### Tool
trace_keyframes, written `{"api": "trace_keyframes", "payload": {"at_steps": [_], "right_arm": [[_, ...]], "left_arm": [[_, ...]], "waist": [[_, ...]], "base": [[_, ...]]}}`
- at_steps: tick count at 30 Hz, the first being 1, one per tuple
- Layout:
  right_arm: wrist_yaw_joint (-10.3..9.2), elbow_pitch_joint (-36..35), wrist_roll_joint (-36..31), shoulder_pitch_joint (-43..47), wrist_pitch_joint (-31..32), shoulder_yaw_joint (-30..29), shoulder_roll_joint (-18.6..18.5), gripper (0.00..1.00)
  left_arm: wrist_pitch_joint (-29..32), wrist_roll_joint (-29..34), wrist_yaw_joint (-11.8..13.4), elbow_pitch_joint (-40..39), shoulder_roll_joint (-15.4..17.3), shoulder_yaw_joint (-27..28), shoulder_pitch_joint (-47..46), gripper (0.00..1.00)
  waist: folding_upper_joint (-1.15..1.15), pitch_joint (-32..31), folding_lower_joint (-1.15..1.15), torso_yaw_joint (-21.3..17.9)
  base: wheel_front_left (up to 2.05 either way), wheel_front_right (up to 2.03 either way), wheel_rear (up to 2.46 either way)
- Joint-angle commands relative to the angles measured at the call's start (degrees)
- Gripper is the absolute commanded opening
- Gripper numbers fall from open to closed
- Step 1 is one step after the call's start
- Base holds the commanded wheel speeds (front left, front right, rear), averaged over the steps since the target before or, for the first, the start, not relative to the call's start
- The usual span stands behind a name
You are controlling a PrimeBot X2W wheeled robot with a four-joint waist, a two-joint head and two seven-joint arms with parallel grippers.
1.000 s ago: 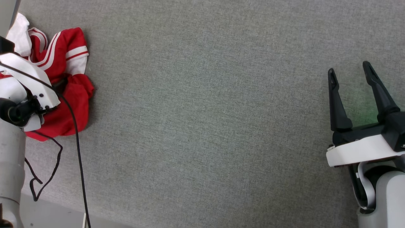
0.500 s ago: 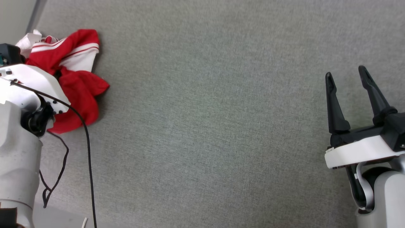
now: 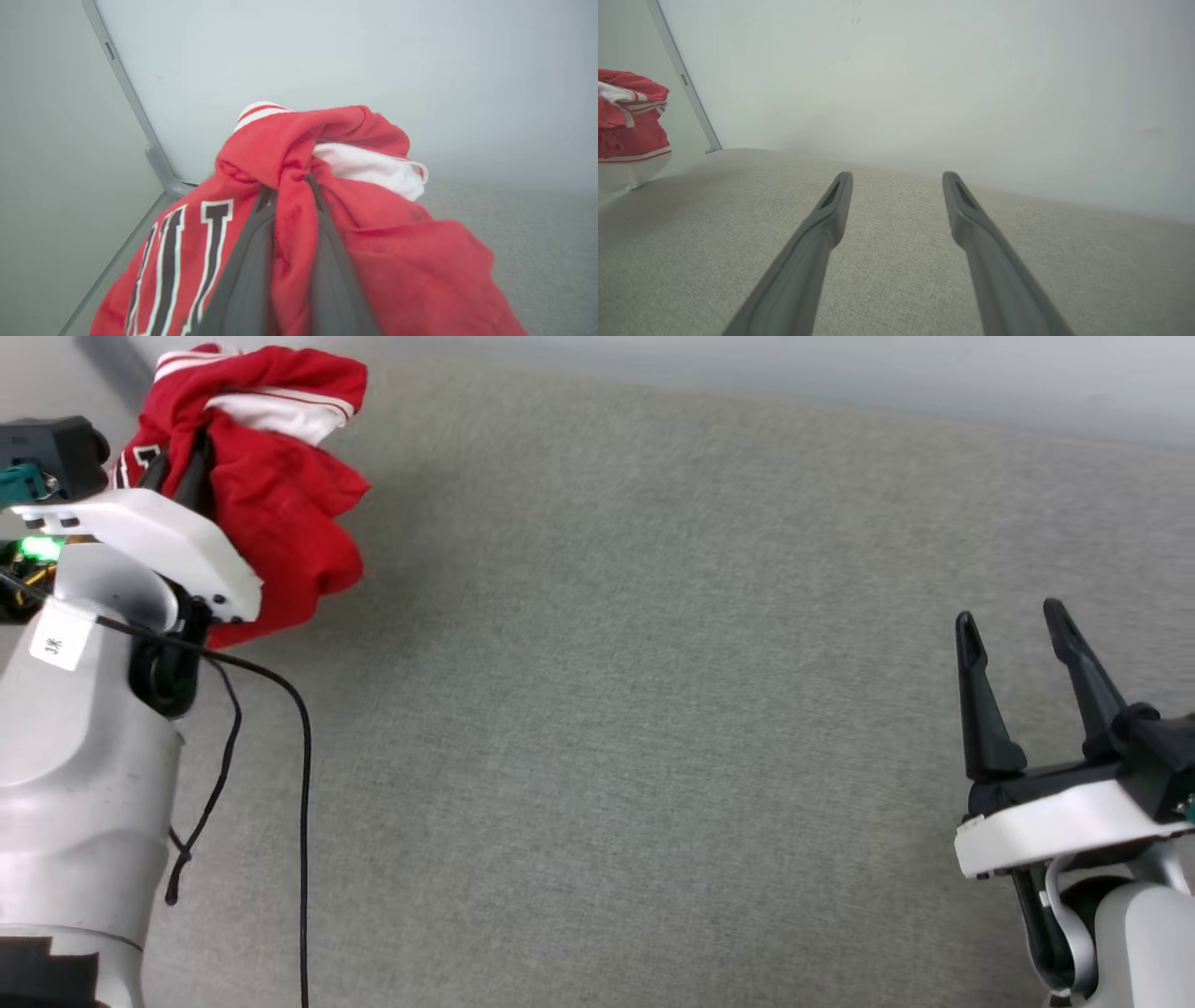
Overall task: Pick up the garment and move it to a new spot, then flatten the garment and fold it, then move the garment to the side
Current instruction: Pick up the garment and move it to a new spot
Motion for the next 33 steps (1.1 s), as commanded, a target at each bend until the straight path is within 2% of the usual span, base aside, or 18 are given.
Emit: {"api": "trace_keyframes", "payload": {"at_steps": [1, 11, 19, 20, 25, 29, 33], "right_arm": [[-0.03, 0.51, 0.62, 1.55, -0.37, -0.49, 0.02, 1.00], [-0.02, 1.73, 1.62, 4.33, -1.05, -2.20, 0.03, 1.00], [-0.02, 0.87, 2.61, 6.79, -0.56, -3.69, 0.04, 1.00], [-0.02, 0.50, 2.59, 7.67, -0.43, -3.88, 0.04, 1.00], [-0.02, -0.06, 2.97, 7.92, -0.11, -3.81, 0.05, 1.00], [-0.02, -0.32, 3.11, 7.35, -0.46, -3.53, 0.05, 1.00], [-0.02, -0.16, 2.83, 6.50, -0.81, -3.18, 0.04, 1.00]], "left_arm": [[-1.82, 0.46, 0.71, -2.88, -1.08, -0.26, 1.35, 0.00], [-2.72, 0.23, 2.58, -14.67, -4.60, -2.35, 8.63, 0.00], [0.79, -0.20, 2.76, -26.20, -9.13, -8.00, 16.74, 0.00], [2.87, -0.17, 2.03, -29.03, -11.06, -11.55, 19.08, 0.00], [5.85, 0.28, 0.81, -31.31, -14.53, -18.86, 22.50, 0.00], [8.54, 0.56, -0.26, -31.07, -16.24, -26.29, 25.31, 0.00], [10.17, 0.73, -0.87, -30.26, -16.31, -32.85, 27.44, 0.00]], "waist": [[0.00, -2.94, 0.00, -2.73], [0.00, -8.07, 0.00, -10.07], [0.00, -9.06, 0.00, -16.89], [0.00, -8.71, 0.00, -18.95], [0.00, -7.42, 0.00, -21.30], [0.00, -5.74, 0.00, -22.24], [0.00, -4.20, 0.00, -22.49]], "base": [[0.00, 0.00, 0.00], [0.00, 0.00, 0.00], [0.00, 0.00, 0.00], [0.00, 0.00, 0.00], [0.00, 0.00, 0.00], [0.00, 0.00, 0.00], [0.00, 0.00, 0.00]]}}
